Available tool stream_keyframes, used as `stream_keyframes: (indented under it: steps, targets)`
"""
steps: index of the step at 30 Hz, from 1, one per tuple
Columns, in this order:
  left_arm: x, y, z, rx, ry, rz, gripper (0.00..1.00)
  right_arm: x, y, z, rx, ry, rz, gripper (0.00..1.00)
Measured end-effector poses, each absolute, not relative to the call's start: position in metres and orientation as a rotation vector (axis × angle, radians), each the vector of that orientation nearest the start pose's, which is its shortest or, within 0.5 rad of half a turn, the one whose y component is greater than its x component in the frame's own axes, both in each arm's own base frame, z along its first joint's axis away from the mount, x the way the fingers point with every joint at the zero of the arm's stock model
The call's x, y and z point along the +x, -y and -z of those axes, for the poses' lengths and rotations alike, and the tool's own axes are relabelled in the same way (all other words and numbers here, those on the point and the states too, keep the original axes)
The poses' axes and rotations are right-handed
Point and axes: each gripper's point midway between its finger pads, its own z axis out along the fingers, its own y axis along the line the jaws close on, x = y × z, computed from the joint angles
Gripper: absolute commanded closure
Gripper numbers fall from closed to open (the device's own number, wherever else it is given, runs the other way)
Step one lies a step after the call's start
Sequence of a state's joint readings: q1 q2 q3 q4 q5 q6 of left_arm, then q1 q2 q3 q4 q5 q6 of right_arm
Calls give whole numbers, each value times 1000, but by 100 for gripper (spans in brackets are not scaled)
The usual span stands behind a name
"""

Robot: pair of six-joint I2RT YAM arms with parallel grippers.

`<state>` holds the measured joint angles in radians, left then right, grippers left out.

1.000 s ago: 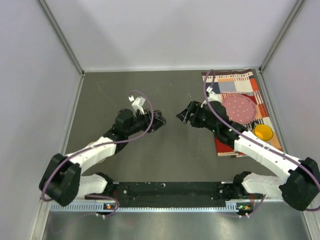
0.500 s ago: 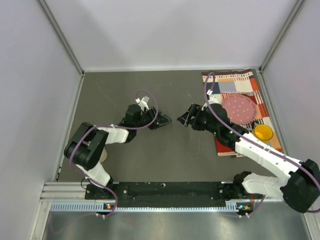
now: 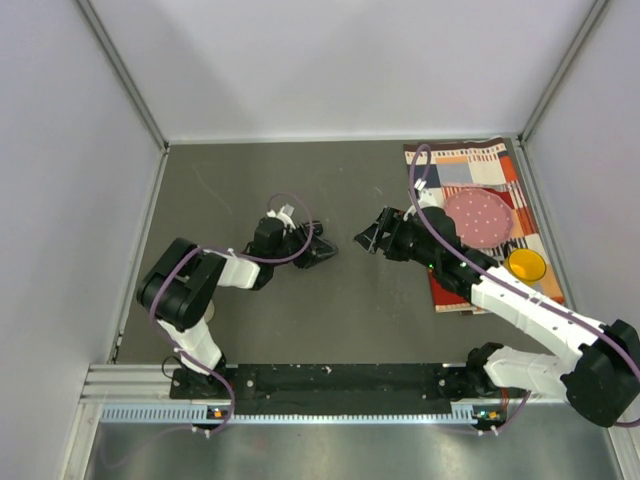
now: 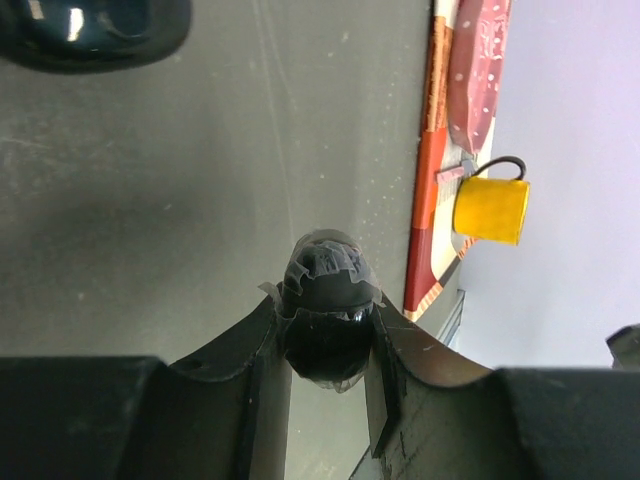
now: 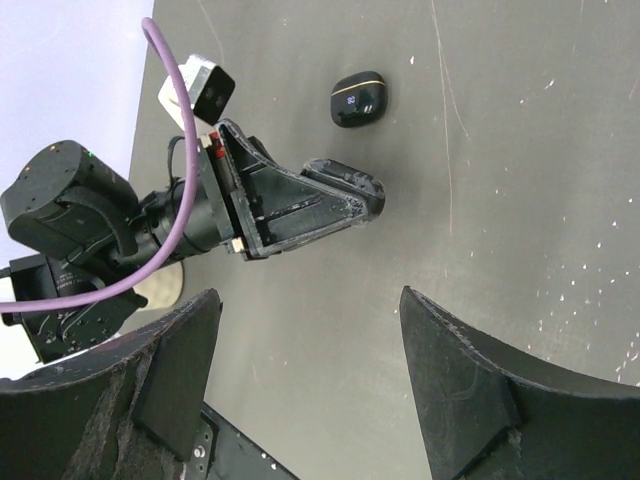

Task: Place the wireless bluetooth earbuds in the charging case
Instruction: Place the charging case at the center of the board.

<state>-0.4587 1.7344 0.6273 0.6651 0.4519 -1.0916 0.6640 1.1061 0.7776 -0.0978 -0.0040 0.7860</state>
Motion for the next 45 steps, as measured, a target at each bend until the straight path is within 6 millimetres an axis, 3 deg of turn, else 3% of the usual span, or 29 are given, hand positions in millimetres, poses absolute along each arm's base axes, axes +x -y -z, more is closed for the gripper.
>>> stream_keyframes:
  steps: [7, 16, 27, 34, 39, 42, 45]
  targets:
    - [322, 270, -50, -494, -2310, 1262, 65, 270, -252, -197, 120, -2122, -919, 27]
    - [319, 268, -37, -533, -2351, 1248, 58, 269, -252, -198, 116, -2123, -922, 27]
    - [312, 268, -35, -531, -2330, 1298, 58, 269, -252, -197, 106, -2124, -924, 27]
    - [300, 262, -35, -500, -2349, 1276, 58, 269, -254, -194, 101, -2136, -926, 27]
    - [277, 247, -37, -464, -2382, 1208, 58, 269, -256, -186, 96, -2161, -923, 27]
    - [269, 238, -48, -423, -2375, 1164, 57, 268, -257, -185, 95, -2165, -923, 27]
    - [267, 231, -73, -351, -2316, 1127, 57, 269, -257, -185, 94, -2166, -922, 27]
